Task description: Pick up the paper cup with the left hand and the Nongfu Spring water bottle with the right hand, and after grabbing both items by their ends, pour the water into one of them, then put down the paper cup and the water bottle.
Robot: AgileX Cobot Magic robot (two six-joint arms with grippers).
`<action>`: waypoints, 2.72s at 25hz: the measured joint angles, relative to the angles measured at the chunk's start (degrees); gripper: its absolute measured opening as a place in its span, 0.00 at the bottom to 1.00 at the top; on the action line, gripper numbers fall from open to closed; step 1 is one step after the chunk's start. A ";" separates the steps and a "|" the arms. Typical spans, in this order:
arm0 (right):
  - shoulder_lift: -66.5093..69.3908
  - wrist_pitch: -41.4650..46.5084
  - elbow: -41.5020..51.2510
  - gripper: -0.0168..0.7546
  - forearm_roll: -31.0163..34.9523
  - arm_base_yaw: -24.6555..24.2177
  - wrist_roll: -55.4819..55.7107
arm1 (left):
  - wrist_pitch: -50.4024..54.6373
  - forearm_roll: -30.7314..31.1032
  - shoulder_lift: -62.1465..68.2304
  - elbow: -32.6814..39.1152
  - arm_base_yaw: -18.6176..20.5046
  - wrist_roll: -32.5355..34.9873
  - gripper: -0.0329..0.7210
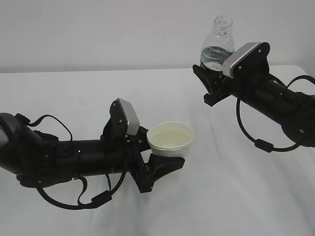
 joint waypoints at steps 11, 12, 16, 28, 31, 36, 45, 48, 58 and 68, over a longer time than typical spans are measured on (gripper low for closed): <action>0.00 0.00 0.00 0.63 10.15 0.00 -1.52 | 0.00 0.00 0.00 0.00 0.00 0.00 0.68; 0.00 0.00 0.00 0.63 11.15 0.00 -2.37 | 0.00 0.00 0.00 0.00 0.00 0.00 0.68; 0.00 1.14 0.00 0.63 15.43 0.00 -4.82 | 0.00 0.00 0.00 0.00 0.00 0.00 0.68; 0.00 3.03 0.00 0.63 24.96 0.00 -9.71 | 0.00 0.00 0.00 0.00 0.00 0.00 0.68; 0.00 3.55 0.00 0.63 26.52 0.00 -9.85 | 0.00 0.00 0.00 0.00 0.00 0.00 0.68; 0.00 6.46 0.00 0.63 29.60 0.00 -8.90 | 0.00 0.00 0.00 0.00 0.00 0.00 0.68; 0.00 9.45 0.00 0.63 30.74 0.00 -4.58 | 0.00 0.00 0.00 0.00 0.00 0.00 0.68; 0.00 10.39 0.00 0.63 31.92 0.00 -3.09 | 0.00 0.00 0.00 0.00 0.00 0.00 0.68; 0.00 15.50 0.00 0.63 34.42 0.00 -2.32 | 0.00 0.00 0.00 0.00 0.00 0.00 0.68; 0.00 18.81 0.00 0.63 34.56 0.00 -2.10 | 0.00 0.00 0.00 0.00 0.00 0.00 0.68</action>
